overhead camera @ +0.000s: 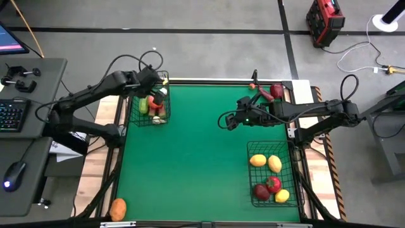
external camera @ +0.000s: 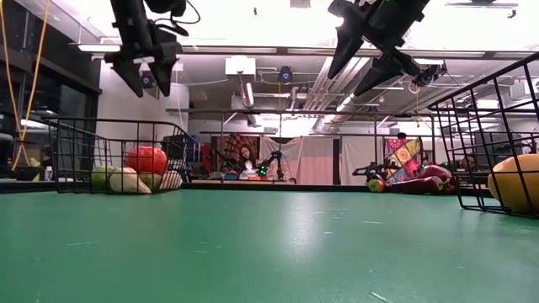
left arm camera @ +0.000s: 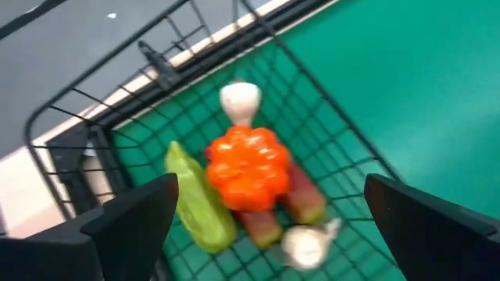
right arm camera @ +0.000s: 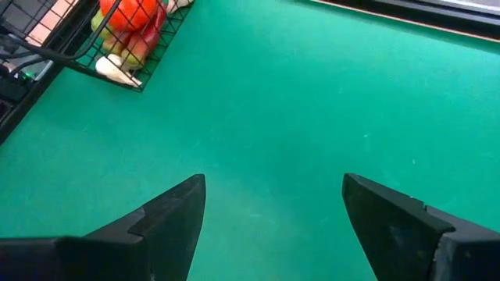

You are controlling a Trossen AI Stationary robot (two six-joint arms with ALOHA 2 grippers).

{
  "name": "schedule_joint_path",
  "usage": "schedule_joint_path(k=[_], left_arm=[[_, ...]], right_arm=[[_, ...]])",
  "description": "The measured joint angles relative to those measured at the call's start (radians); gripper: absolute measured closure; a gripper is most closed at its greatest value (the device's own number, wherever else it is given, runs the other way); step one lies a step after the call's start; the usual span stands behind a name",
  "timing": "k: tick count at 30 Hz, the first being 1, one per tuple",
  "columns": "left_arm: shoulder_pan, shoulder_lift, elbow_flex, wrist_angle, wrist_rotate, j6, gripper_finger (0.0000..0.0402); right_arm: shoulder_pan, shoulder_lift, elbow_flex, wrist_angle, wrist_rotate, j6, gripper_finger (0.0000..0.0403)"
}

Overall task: Sort produce into baskets
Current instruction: Put the red chili pepper into the top black wire basket

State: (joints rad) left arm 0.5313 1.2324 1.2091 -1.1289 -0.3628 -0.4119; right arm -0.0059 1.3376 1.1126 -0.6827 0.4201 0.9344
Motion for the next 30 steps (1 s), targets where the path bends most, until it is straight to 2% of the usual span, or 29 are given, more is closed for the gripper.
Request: schedule_joint_path(k=[4, 9, 12, 15, 20, 25, 30], left_arm=[[-0.118, -0.03, 0.0, 0.0, -0.021, -0.109, 0.0002], [-0.302, -0.035, -0.017, 0.016, -0.099, -0.267, 0.0002], [-0.403, -0.035, -0.09, 0.07, -0.069, -0.329, 0.0002], [-0.48, -0.035, -0.2, 0.174, 0.05, -0.37, 0.0002], [-0.581, -0.034, -0.389, 0.434, 0.249, -0.441, 0.0002], [-0.643, -0.05, -0.471, 0.586, 0.278, -0.501, 0.0002], [-0.639, -0.133, -0.472, 0.72, 0.28, -0.4, 0.0002]], right_arm=[[0.0, 0.0, 0.0, -0.001, 0.057, 0.0, 0.0108], [-0.001, 0.0, 0.0, -0.003, 0.103, 0.013, 0.0108], [-0.025, 0.0, 0.0, -0.07, 0.089, 0.173, 0.0108], [-0.102, 0.0, 0.0, -0.192, 0.039, 0.245, 0.0108], [-0.273, 0.001, 0.006, -0.223, -0.02, 0.155, 0.0108], [-0.465, 0.021, 0.021, -0.239, -0.052, 0.077, 0.0108], [-0.639, 0.075, 0.021, -0.318, -0.046, 0.078, 0.0108]])
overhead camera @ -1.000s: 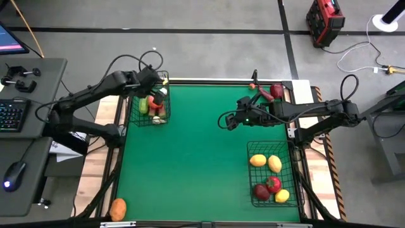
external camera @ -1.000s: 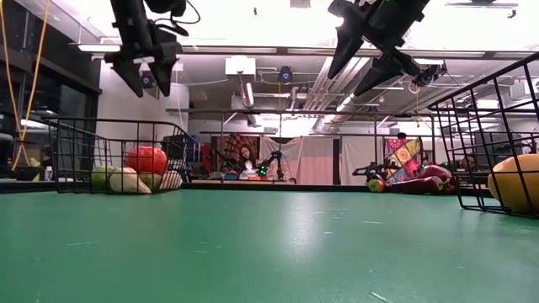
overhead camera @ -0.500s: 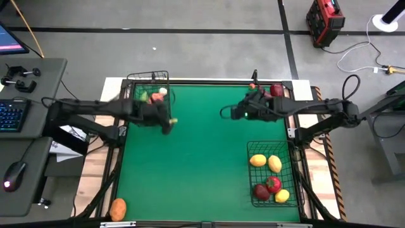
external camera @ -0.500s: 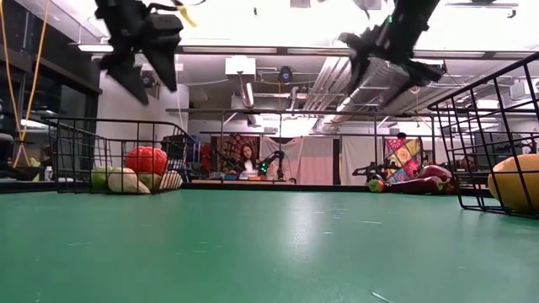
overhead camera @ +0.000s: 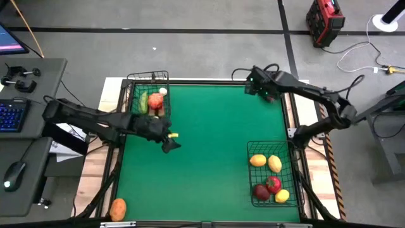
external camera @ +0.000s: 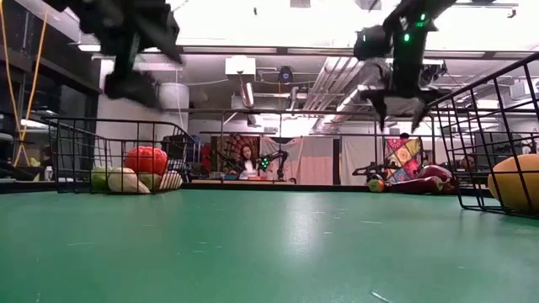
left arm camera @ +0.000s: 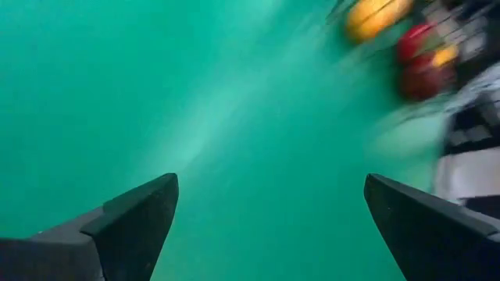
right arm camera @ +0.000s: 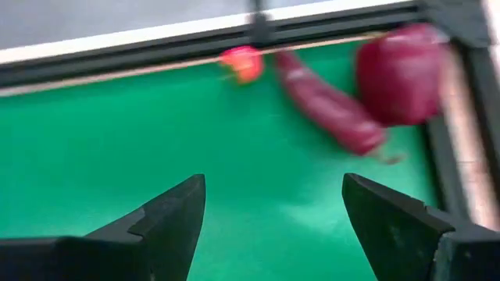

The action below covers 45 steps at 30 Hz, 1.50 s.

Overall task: Sort produce into baskets
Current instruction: Put the red chili pepper into the top black wire basket

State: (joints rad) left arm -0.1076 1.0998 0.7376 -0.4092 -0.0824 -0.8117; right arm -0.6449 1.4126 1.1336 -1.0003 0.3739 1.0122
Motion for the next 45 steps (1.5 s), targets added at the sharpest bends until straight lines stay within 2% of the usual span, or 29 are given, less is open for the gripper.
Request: schedule_joint_path(k=[5, 10, 13, 18, 19, 24, 28, 31, 34, 39, 42, 45], left_arm=[[0.068, -0.098, 0.0, 0.094, 0.029, 0.072, 0.0002], [0.157, -0.171, 0.0, 0.123, 0.048, 0.072, 0.0002], [0.205, -0.195, 0.0, 0.131, 0.023, 0.028, 0.0002], [0.256, -0.203, 0.0, 0.141, -0.017, -0.022, 0.0002], [0.263, -0.203, 0.0, 0.139, -0.017, -0.025, 0.0002], [0.273, -0.203, 0.0, 0.139, -0.014, -0.044, 0.0002], [0.272, -0.203, 0.0, 0.139, 0.016, -0.043, 0.0002], [0.271, -0.203, 0.0, 0.139, 0.015, -0.043, 0.0002], [0.28, -0.203, 0.0, 0.138, 0.0, -0.031, 0.0002], [0.305, -0.203, 0.0, 0.138, 0.0, -0.024, 0.0002], [0.313, -0.203, 0.0, 0.138, 0.0, -0.029, 0.0002], [0.318, -0.203, 0.0, 0.137, 0.0, -0.042, 0.0002]], right_arm=[[-0.115, 0.072, -0.002, -0.048, 0.005, 0.0, 0.0116], [-0.182, 0.155, -0.003, -0.052, 0.003, -0.065, 0.0165], [-0.199, 0.199, -0.003, -0.065, 0.005, -0.119, 0.0227], [-0.191, 0.23, -0.003, -0.064, 0.103, -0.143, 0.0374], [-0.191, 0.23, -0.003, -0.057, 0.107, -0.148, 0.0388], [-0.186, 0.224, -0.036, -0.041, 0.132, -0.149, 0.0385], [-0.136, 0.139, -0.198, -0.004, 0.108, -0.057, 0.0398], [-0.098, 0.041, -0.318, 0.123, 0.073, -0.024, 0.0398], [-0.095, -0.01, -0.39, 0.228, 0.099, 0.0, 0.0401], [-0.108, 0.002, -0.425, 0.373, 0.194, 0.041, 0.0402], [-0.118, 0.024, -0.424, 0.483, 0.223, 0.008, 0.0403], [-0.141, 0.06, -0.413, 0.517, 0.236, 0.005, 0.0403]])
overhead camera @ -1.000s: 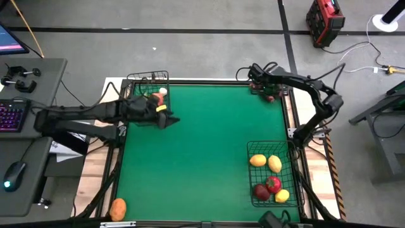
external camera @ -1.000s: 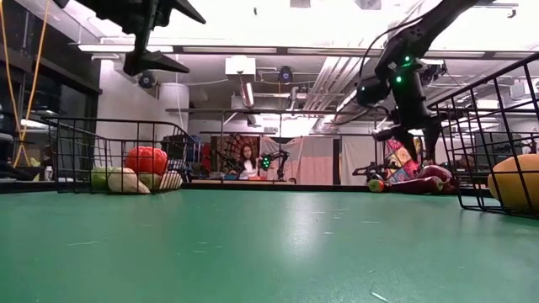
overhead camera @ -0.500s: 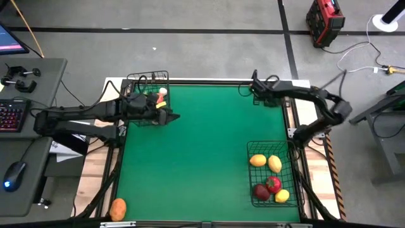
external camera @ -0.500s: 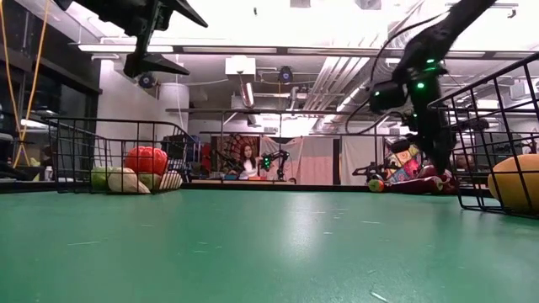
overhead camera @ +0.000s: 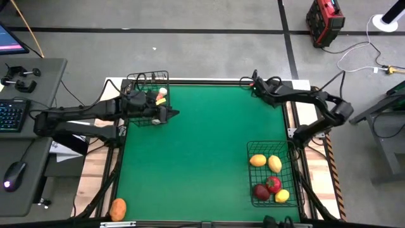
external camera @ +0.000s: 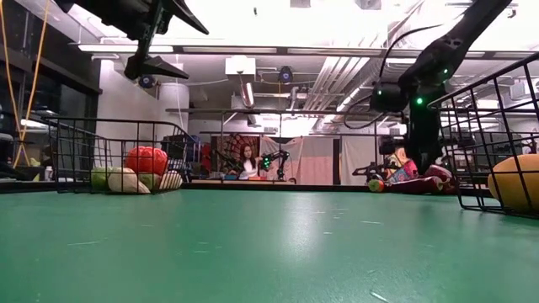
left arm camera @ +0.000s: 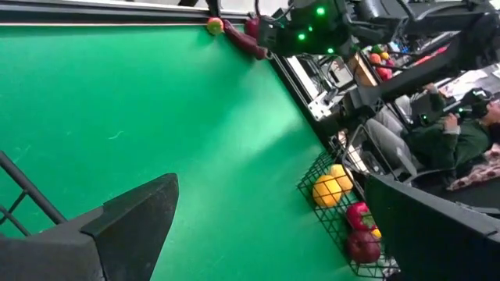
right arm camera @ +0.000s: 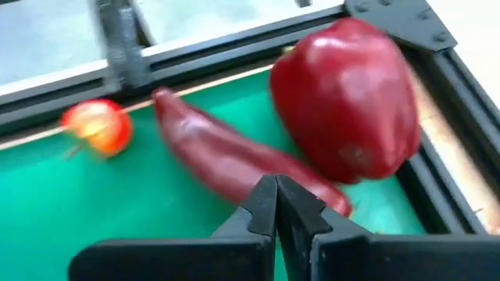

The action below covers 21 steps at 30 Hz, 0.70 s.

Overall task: Sort produce into baskets
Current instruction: Put the red chili pepper into the top black wire basket

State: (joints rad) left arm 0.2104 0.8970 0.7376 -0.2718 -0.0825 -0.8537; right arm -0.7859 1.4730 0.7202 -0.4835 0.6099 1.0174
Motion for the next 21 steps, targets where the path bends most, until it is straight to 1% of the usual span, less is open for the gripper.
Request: schedule_joint_path(k=[3, 7, 10, 13, 16, 18, 21], left_arm=[[0.0, 0.0, 0.0, 0.0, 0.0, 0.0, 0.0002], [0.0, 0.0, 0.0, 0.0, -0.001, -0.008, 0.0002], [0.0, 0.0, 0.0, 0.0, -0.005, -0.008, 0.0002], [0.0, 0.0, 0.0, 0.0, -0.009, -0.008, 0.0002], [0.0, 0.0, 0.0, 0.0, -0.014, -0.001, 0.0002], [0.0, 0.0, 0.0, 0.0, -0.015, 0.009, 0.0002], [0.0, 0.0, 0.0, -0.001, -0.015, 0.01, 0.0002]], right_arm=[[-0.021, 0.043, 0.003, -0.006, 0.015, 0.02, 0.0403], [-0.027, 0.077, 0.006, 0.001, 0.061, 0.048, 0.0403], [-0.027, 0.084, 0.007, 0.009, 0.056, 0.035, 0.0403], [-0.018, 0.083, 0.008, 0.021, 0.014, -0.03, 0.0403], [0.025, 0.082, 0.008, 0.024, -0.041, -0.082, 0.0403], [0.065, 0.087, 0.006, 0.013, -0.152, -0.099, 0.0403], [0.141, 0.089, 0.001, -0.028, -0.226, -0.086, 0.0403]])
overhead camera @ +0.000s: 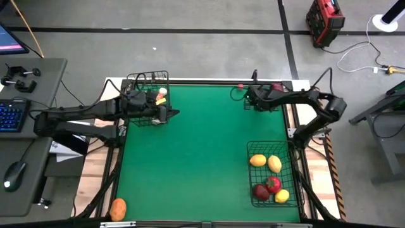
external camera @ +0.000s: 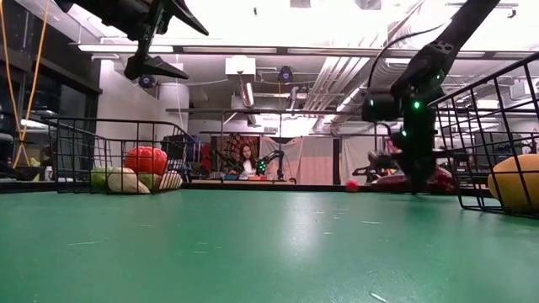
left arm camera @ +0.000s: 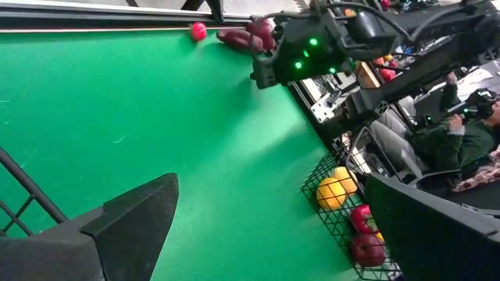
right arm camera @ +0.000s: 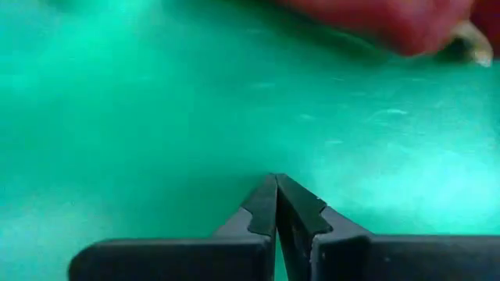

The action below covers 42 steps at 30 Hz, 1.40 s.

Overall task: Sort produce into baskets
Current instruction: Put the red chili pepper into the top black wire basket

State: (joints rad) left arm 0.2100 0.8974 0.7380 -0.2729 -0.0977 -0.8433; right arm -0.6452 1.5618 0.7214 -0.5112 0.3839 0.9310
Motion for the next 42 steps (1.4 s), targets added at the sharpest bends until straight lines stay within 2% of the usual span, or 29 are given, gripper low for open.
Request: schedule_joint_path(k=[7, 10, 14, 19, 23, 27, 32, 37, 42], left_arm=[[-0.002, 0.0, 0.0, -0.013, 0.014, 0.011, 0.0002], [-0.002, 0.0, 0.001, -0.02, 0.019, 0.017, 0.0002], [-0.002, 0.0, 0.0, -0.019, 0.019, 0.017, 0.0002], [-0.002, 0.0, 0.0, -0.02, 0.02, 0.009, 0.0002], [-0.002, 0.0, 0.0, -0.02, 0.019, 0.008, 0.0002], [-0.002, 0.0, 0.0, -0.02, 0.016, 0.007, 0.0002], [-0.002, 0.0, 0.0, -0.02, 0.009, 0.007, 0.0002], [-0.002, 0.0, 0.0, -0.02, 0.005, 0.007, 0.0002], [-0.002, 0.0, 0.0, -0.021, 0.005, 0.007, 0.0002]], right_arm=[[0.251, -0.013, 0.018, -0.045, -0.051, 0.128, 0.0403], [0.29, -0.045, 0.058, -0.07, 0.009, 0.168, 0.0403], [0.218, -0.059, 0.128, -0.121, 0.152, 0.162, 0.0403], [0.044, -0.053, 0.18, -0.103, 0.254, 0.089, 0.0403], [-0.08, -0.049, 0.179, -0.086, 0.251, 0.082, 0.0403], [-0.16, -0.048, 0.177, -0.055, 0.201, 0.08, 0.0403], [-0.186, -0.04, 0.177, -0.044, 0.175, 0.081, 0.0403], [-0.202, 0.035, 0.176, -0.022, 0.117, 0.107, 0.0403], [-0.205, 0.058, 0.178, 0.077, 0.146, 0.115, 0.0403]])
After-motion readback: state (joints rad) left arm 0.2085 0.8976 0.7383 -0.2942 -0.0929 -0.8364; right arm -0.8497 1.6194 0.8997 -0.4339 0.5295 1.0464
